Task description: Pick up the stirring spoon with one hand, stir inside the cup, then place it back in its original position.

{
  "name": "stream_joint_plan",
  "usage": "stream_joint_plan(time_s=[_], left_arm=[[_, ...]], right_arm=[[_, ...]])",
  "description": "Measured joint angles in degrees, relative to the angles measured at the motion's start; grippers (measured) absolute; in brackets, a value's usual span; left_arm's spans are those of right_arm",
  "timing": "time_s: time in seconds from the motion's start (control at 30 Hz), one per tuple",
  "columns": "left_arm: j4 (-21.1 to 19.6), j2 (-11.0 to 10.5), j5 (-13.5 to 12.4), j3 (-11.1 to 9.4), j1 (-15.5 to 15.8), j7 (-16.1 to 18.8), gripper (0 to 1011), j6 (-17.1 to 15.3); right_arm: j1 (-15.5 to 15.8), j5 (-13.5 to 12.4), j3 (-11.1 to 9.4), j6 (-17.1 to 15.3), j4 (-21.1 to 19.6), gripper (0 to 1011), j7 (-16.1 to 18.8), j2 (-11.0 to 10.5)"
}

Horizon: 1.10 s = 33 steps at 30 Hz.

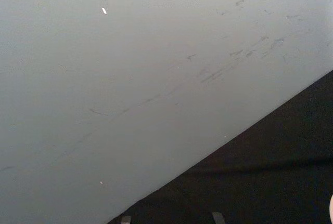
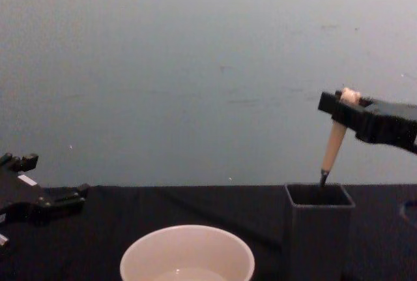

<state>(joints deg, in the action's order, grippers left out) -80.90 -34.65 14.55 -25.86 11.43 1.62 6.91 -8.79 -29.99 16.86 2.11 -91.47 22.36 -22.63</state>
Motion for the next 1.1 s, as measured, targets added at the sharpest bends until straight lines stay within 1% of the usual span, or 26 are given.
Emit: stream_joint_plan(time_s=[0.17,0.2,0.33,0.7,1.1], left_arm=[[0.0,0.0,0.0,0.0,0.0,0.0,1002,0.0],[0.0,0.0,0.0,0.0,0.0,0.0,1001,0.0],[0.0,0.0,0.0,0.0,0.0,0.0,1001,0.0],[0.0,0.0,0.0,0.0,0.0,0.0,1001,0.0],[0.0,0.0,0.0,0.0,0.0,0.0,1001,0.0]], right_arm=[[0.0,-0.2,0.4,-0.2,0.9,210,-0.2,0.7],[0.3,-0.2,0.6,-0.3,1.6,211,-0.4,1.2],[0.4,-0.2,0.8,-0.2,2.5,211,-0.6,1.6],[0.3,1.4,0.9,0.8,5.1,211,-1.1,2.6],[-0.1,2.3,0.7,0.9,6.9,211,-1.4,3.6]])
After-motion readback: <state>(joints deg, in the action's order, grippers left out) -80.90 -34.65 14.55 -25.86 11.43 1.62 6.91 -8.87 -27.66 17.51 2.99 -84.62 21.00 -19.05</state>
